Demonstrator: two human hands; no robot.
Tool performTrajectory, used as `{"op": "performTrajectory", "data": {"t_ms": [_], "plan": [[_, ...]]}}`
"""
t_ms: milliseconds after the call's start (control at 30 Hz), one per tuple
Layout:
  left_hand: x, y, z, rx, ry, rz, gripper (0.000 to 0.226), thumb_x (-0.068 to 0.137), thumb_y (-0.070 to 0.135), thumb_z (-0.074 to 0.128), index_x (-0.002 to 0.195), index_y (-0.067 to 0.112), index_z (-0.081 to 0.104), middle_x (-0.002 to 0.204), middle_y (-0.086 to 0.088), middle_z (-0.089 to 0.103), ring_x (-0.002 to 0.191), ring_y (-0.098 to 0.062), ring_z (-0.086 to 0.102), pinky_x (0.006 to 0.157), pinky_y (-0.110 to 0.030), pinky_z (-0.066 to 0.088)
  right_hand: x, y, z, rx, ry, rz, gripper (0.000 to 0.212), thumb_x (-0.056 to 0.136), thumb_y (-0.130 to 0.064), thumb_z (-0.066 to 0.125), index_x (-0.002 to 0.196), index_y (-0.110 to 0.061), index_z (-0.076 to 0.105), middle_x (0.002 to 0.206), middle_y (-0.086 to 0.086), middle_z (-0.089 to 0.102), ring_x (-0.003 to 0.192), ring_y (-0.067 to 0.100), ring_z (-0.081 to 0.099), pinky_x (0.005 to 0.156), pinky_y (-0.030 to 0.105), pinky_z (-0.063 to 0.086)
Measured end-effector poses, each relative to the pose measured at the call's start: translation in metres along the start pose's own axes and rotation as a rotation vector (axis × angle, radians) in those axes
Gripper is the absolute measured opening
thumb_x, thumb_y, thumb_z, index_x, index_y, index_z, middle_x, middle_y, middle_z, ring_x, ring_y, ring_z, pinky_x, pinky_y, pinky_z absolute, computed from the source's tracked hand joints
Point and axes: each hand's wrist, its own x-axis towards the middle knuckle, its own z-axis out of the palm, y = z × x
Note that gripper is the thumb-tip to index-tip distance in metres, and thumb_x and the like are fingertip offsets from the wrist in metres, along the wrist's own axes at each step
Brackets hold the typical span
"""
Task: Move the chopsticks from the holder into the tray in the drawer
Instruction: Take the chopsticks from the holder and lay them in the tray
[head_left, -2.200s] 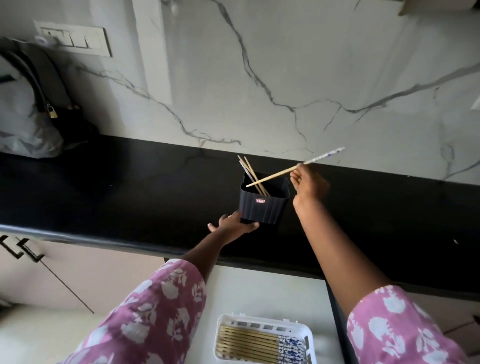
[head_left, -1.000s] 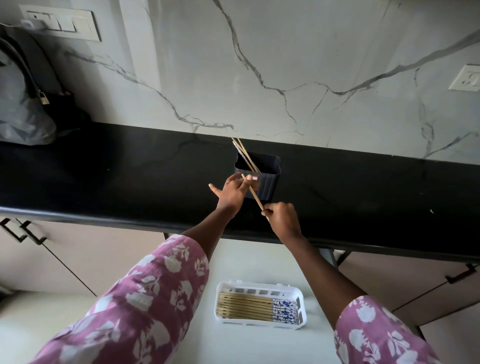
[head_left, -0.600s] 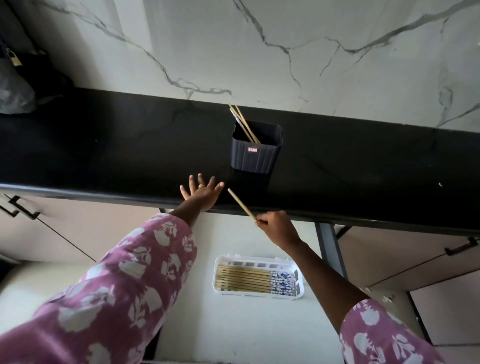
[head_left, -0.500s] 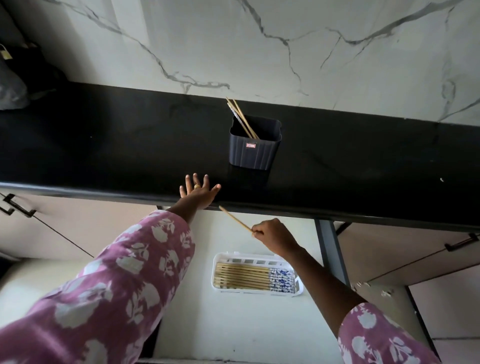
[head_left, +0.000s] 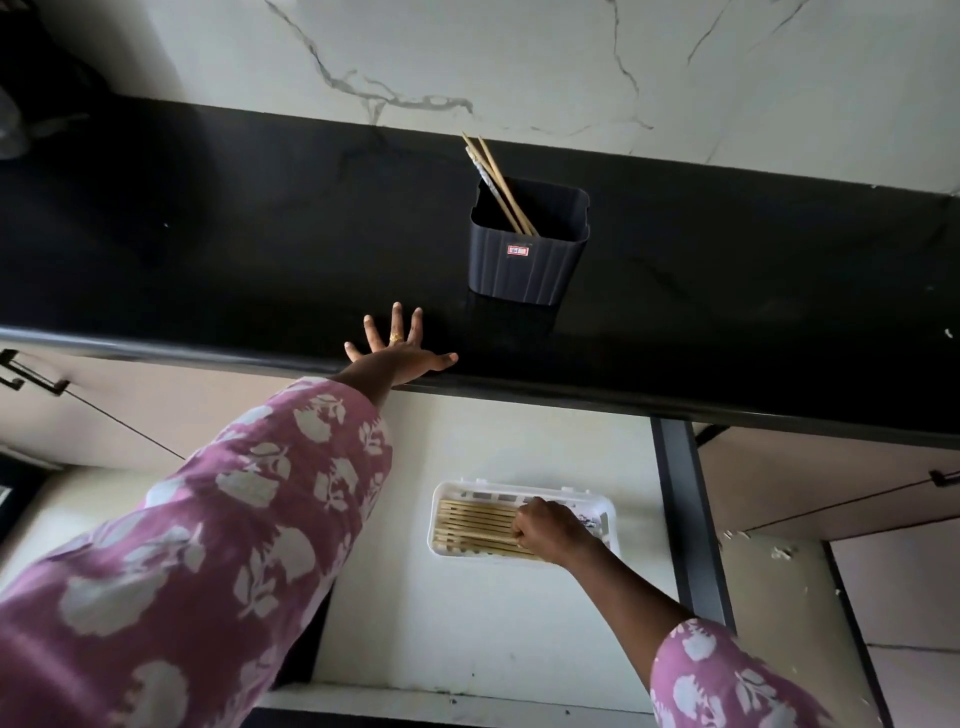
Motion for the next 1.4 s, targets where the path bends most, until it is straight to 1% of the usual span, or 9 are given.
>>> {"op": "performTrajectory", "data": {"t_ms": [200,300,400,467,567,800,1033,1233,1400], "plan": [[0.005,-0.001,0.001,0.001,-0.022,0.001,0.097,0.073,0.081,0.04,0.145,0.043,-0.013,0.153,0.015,-0.027,0.14,-0.033,-0.027,0.107,-0.066,-0.007,0.013,-0.004,0.017,-0.003,-0.07,0.018,0.02,0.082,-0.009,0.042,0.067,-0.004,0.054,0.087,0.021,0.061,0.082,0.035,0.059,0.067,0.034,0.041],[0.006,-0.001,0.001,0.0,-0.026,0.0,0.097,0.072,0.081,0.04,0.145,0.043,-0.012,0.154,0.015,-0.025,0.141,-0.033,-0.026,0.106,-0.066,-0.007,0.016,-0.004,0.023,-0.197,-0.006,-0.076,0.028,0.082,-0.022,0.04,0.056,-0.01,0.038,0.078,0.012,0.052,0.077,0.026,0.05,0.068,0.027,0.034],[0.005,-0.001,0.0,-0.003,-0.029,-0.002,0.097,0.073,0.081,0.041,0.145,0.044,-0.013,0.154,0.015,-0.026,0.141,-0.033,-0.027,0.107,-0.066,-0.007,0.016,-0.003,0.025,-0.212,-0.035,-0.098,0.028,0.091,-0.019,0.037,0.083,-0.009,0.062,0.101,0.021,0.062,0.099,0.031,0.059,0.084,0.032,0.044],[0.005,0.0,0.0,-0.007,-0.027,-0.001,0.097,0.073,0.08,0.041,0.145,0.044,-0.013,0.154,0.015,-0.026,0.14,-0.033,-0.027,0.107,-0.065,-0.007,0.014,-0.005,0.018,-0.112,-0.058,-0.01,0.027,0.092,-0.01,0.041,0.107,0.0,0.062,0.114,0.021,0.063,0.109,0.033,0.06,0.093,0.037,0.046],[0.004,0.0,0.0,-0.009,-0.019,-0.001,0.096,0.074,0.079,0.041,0.145,0.043,-0.012,0.154,0.015,-0.025,0.141,-0.033,-0.027,0.107,-0.065,-0.007,0.011,-0.002,-0.003,-0.022,-0.021,0.048,0.024,0.084,0.004,0.045,0.098,0.002,0.065,0.104,0.022,0.068,0.098,0.038,0.065,0.081,0.04,0.053],[-0.001,0.001,-0.004,-0.01,-0.025,0.008,0.093,0.076,0.079,0.039,0.146,0.042,-0.009,0.155,0.013,-0.022,0.141,-0.033,-0.025,0.108,-0.064,-0.007,0.014,0.021,-0.087,-0.004,0.366,-0.086,0.02,0.092,-0.017,0.052,0.095,-0.01,0.071,0.102,0.01,0.071,0.097,0.028,0.064,0.082,0.033,0.051],[-0.007,0.002,-0.008,-0.011,-0.036,0.008,0.092,0.077,0.078,0.039,0.147,0.042,-0.008,0.156,0.013,-0.021,0.141,-0.034,-0.024,0.108,-0.064,-0.006,0.012,0.018,-0.183,0.133,1.074,-0.239,0.003,0.075,-0.001,0.072,0.074,-0.003,0.074,0.078,0.013,0.075,0.071,0.028,0.072,0.071,0.035,0.056],[-0.009,0.005,-0.014,-0.003,-0.067,-0.004,0.09,0.079,0.077,0.038,0.148,0.039,-0.005,0.158,0.01,-0.014,0.142,-0.035,-0.021,0.109,-0.063,-0.005,0.026,0.011,-0.244,0.205,1.265,-0.257,0.005,0.074,-0.003,0.073,0.078,0.002,0.074,0.079,0.014,0.075,0.071,0.028,0.072,0.069,0.035,0.056],[-0.011,0.007,-0.013,0.005,-0.07,-0.008,0.089,0.081,0.075,0.038,0.148,0.039,-0.008,0.157,0.01,-0.019,0.142,-0.035,-0.023,0.109,-0.063,-0.005,0.057,0.004,-0.288,0.39,1.229,-0.154,0.015,0.082,-0.006,0.069,0.093,0.002,0.073,0.088,0.017,0.075,0.08,0.027,0.071,0.073,0.026,0.053]]}}
